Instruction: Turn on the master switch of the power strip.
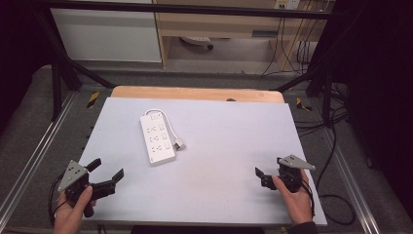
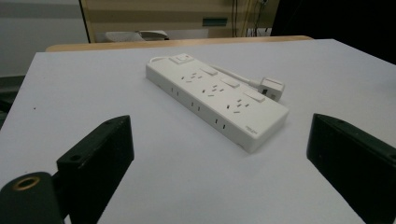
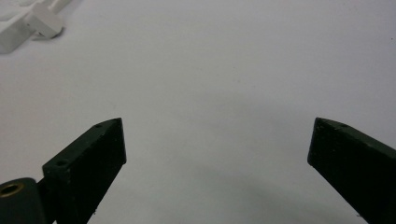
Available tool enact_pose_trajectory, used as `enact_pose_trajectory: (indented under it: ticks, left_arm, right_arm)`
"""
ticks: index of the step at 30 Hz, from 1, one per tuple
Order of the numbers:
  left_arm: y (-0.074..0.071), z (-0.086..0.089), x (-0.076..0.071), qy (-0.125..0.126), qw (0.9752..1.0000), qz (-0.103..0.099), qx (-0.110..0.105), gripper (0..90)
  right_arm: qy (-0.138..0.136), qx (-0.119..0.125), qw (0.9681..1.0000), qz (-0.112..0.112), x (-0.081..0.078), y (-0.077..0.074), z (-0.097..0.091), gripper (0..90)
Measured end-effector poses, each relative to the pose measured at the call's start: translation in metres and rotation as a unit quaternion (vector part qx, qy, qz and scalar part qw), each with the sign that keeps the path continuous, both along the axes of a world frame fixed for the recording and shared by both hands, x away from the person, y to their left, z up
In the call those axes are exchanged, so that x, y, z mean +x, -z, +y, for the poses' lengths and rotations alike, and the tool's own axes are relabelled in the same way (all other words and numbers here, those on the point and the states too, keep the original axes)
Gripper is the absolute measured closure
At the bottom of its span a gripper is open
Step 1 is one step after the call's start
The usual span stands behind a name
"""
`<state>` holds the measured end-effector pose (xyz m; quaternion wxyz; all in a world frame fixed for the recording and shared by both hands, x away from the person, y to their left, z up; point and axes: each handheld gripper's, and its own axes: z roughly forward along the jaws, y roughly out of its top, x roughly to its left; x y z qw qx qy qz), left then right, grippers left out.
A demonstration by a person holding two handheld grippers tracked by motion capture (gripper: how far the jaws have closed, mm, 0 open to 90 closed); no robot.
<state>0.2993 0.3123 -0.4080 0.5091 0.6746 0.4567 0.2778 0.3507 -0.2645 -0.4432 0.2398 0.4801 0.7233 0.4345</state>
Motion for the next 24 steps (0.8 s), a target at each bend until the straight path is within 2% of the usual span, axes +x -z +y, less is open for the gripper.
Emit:
enact_pose_trajectory:
  ticks: [2, 6, 15, 21, 24]
  left_arm:
    - [-0.001, 0.0, -0.001, -0.001, 1.0, 0.001, -0.004, 7.4]
    - [-0.001, 0.001, -0.001, 0.001, 1.0, 0.001, -0.005, 7.4]
    - [-0.005, 0.0, -0.001, 0.016, 0.9997, 0.0, -0.018, 6.1]
    - [-0.012, -0.003, 0.007, 0.022, 0.9995, 0.003, -0.021, 6.3]
    - [-0.017, -0.01, 0.016, 0.03, 0.9994, 0.003, -0.015, 6.3]
  right_arm:
    - [-0.002, 0.002, 1.0, -0.001, 0.0, 0.001, 0.002, 5.0]
    - [-0.007, -0.009, 0.9998, -0.014, 0.001, 0.002, 0.005, 5.0]
    - [-0.002, 0.003, 1.0, -0.004, 0.001, 0.001, 0.007, 4.8]
    - [-0.006, 0.014, 0.9999, 0.0, 0.001, 0.001, 0.008, 4.9]
    - [-0.01, 0.015, 0.9998, 0.002, 0.002, 0.002, 0.009, 4.7]
